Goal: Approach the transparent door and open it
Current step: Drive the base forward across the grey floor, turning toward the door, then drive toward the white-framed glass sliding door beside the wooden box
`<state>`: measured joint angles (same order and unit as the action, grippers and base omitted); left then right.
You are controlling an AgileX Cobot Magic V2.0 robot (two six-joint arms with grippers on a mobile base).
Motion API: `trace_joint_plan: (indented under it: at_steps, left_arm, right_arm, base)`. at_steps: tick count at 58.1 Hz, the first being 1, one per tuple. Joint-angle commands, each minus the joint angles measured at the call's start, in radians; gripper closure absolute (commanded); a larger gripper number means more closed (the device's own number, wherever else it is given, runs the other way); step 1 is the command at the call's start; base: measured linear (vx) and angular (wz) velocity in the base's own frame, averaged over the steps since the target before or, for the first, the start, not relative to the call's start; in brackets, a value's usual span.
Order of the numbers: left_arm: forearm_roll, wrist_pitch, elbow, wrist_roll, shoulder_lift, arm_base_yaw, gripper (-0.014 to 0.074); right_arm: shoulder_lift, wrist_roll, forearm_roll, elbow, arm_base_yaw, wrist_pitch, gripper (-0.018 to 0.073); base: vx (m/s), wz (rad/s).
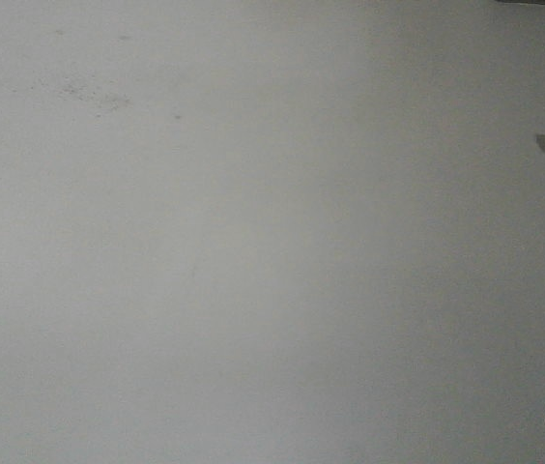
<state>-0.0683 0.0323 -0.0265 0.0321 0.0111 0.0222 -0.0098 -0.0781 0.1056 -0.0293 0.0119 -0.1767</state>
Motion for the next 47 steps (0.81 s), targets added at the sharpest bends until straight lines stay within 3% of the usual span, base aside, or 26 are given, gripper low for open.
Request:
trace_joint_plan:
  at_steps: [1,41,47]
  left_arm:
    - [-0.002,0.084,-0.031,-0.009,0.003,-0.003,0.0602]
    - [-0.003,0.084,-0.031,-0.009,0.003,-0.003,0.0602]
    - [-0.003,0.084,-0.031,-0.008,-0.002,-0.049,0.0602]
  right_arm:
    - [-0.016,0.004,0.001,-0.014,0.001,0.084,0.0567]
    - [-0.014,0.004,0.001,-0.014,0.001,0.084,0.0567]
    - [-0.013,0.004,0.001,-0.014,0.001,0.084,0.0567]
  base:
    - [0.57,0.24]
    - [0.59,0.42]
    - [0.62,0.54]
